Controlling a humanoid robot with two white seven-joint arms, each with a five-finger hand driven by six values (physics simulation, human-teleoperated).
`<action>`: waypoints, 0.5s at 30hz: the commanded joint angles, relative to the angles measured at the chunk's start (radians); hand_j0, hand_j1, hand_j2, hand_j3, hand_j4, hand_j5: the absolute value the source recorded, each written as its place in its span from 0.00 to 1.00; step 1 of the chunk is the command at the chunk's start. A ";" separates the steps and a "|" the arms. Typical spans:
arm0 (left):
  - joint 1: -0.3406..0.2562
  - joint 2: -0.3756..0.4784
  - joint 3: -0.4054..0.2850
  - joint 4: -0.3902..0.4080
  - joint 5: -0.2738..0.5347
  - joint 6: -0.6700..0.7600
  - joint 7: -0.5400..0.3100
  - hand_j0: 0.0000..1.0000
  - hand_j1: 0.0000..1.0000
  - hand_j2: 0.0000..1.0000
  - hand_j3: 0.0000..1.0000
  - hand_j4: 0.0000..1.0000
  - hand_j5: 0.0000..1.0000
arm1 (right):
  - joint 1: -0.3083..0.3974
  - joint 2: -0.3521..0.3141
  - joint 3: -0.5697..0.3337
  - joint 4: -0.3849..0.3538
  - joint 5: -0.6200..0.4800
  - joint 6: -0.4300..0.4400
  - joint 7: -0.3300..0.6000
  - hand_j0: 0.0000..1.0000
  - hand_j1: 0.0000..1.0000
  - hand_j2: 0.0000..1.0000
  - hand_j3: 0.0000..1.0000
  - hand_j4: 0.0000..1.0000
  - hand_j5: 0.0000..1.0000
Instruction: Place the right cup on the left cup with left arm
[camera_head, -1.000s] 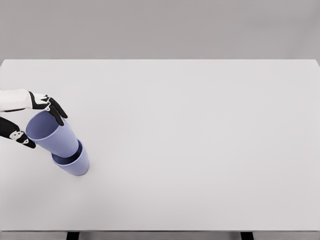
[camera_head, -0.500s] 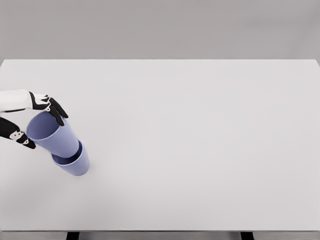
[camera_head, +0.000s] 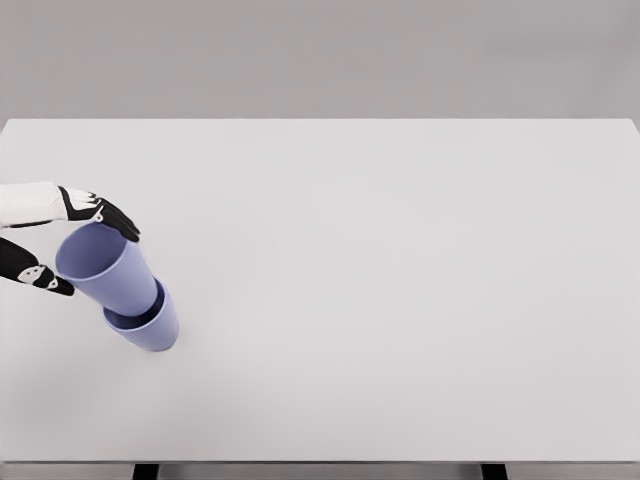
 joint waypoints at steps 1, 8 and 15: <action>0.000 0.001 0.002 0.000 0.008 0.003 0.000 0.87 0.87 0.87 0.87 0.87 0.87 | 0.000 0.000 0.000 0.000 0.000 0.000 0.000 1.00 1.00 1.00 1.00 1.00 1.00; 0.002 0.001 0.002 0.006 0.008 0.003 0.000 0.91 0.91 0.91 0.91 0.91 0.91 | 0.000 0.000 0.000 0.000 0.000 0.000 0.000 1.00 1.00 1.00 1.00 1.00 1.00; 0.032 0.049 0.111 0.021 0.075 0.003 0.000 1.00 1.00 1.00 1.00 1.00 1.00 | 0.000 0.000 0.000 0.000 0.000 0.000 0.000 1.00 1.00 1.00 1.00 1.00 1.00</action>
